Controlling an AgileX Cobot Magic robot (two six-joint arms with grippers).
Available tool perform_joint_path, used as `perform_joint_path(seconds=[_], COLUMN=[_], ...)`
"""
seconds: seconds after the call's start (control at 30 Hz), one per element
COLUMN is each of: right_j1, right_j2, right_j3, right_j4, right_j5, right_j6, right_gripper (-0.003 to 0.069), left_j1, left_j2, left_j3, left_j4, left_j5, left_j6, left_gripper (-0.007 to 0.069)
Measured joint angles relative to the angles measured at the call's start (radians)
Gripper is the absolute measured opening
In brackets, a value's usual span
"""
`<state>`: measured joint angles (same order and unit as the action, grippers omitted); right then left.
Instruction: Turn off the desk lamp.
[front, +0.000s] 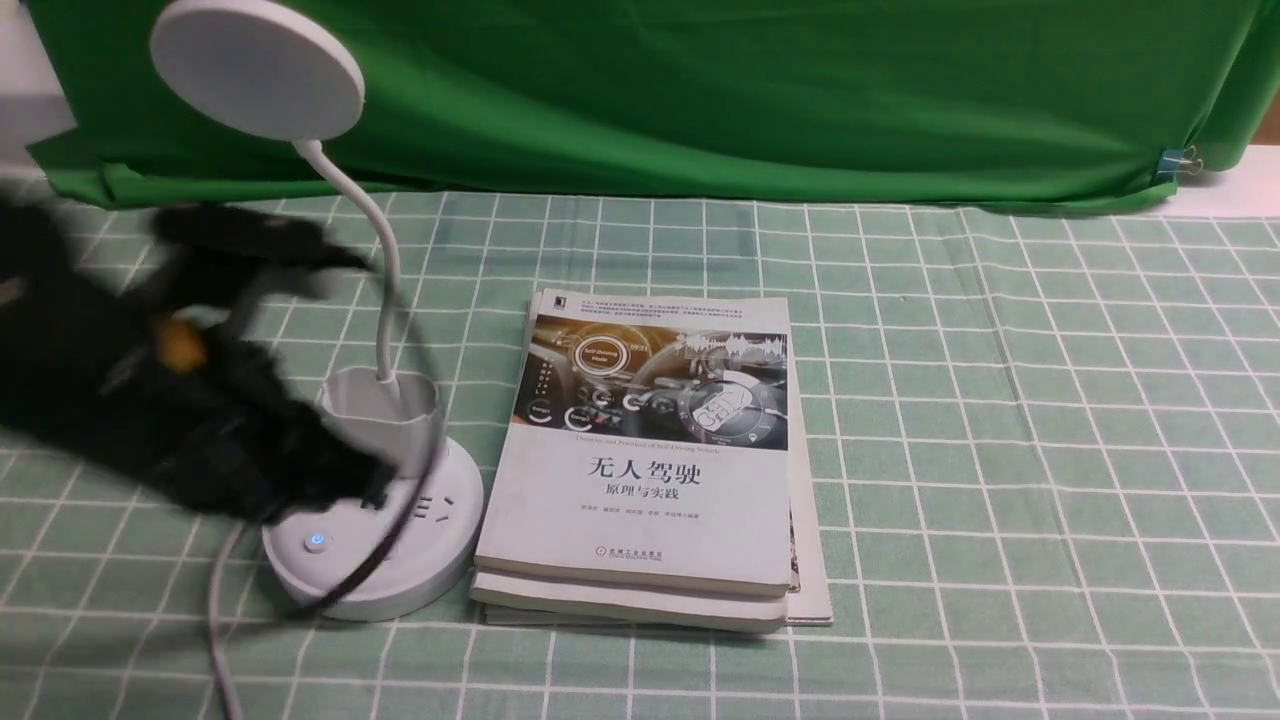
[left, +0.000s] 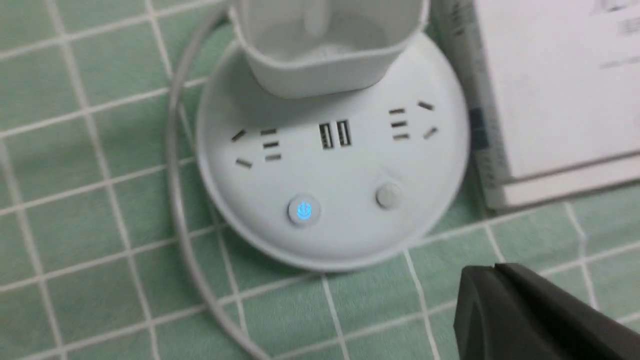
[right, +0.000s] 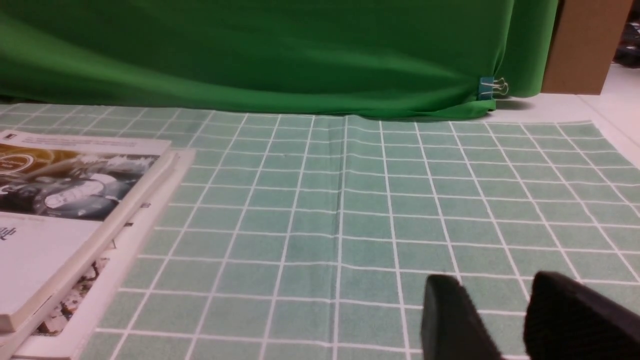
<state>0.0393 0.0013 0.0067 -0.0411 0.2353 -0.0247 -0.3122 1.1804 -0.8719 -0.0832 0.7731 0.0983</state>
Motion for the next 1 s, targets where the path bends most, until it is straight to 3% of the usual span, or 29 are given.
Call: perform_joint_path(seconds=[0.27,0.53,1.0], right_j1=[0.000,0.000,0.000], right_j2=[0.000,0.000,0.000], right_j3=[0.000,0.000,0.000], right_j4=[0.000,0.000,0.000], right_j5=[0.000,0.000,0.000], right_j6=[0.000,0.000,0.000], right_gripper=[0.0242,0.0242,0.0242], left_j1=[0.000,0.000,0.000], left_j2=[-0.545,-0.876,-0.917], left_j3=[0.434,0.687,0.776], left_j4=[-0.049,-0.059,-0.033], left_j5=[-0.376,-0.643,-0.650], left_j6=[-0.001,-0.020,-0.022], left_gripper=[0.0001,0.0001,0.0001])
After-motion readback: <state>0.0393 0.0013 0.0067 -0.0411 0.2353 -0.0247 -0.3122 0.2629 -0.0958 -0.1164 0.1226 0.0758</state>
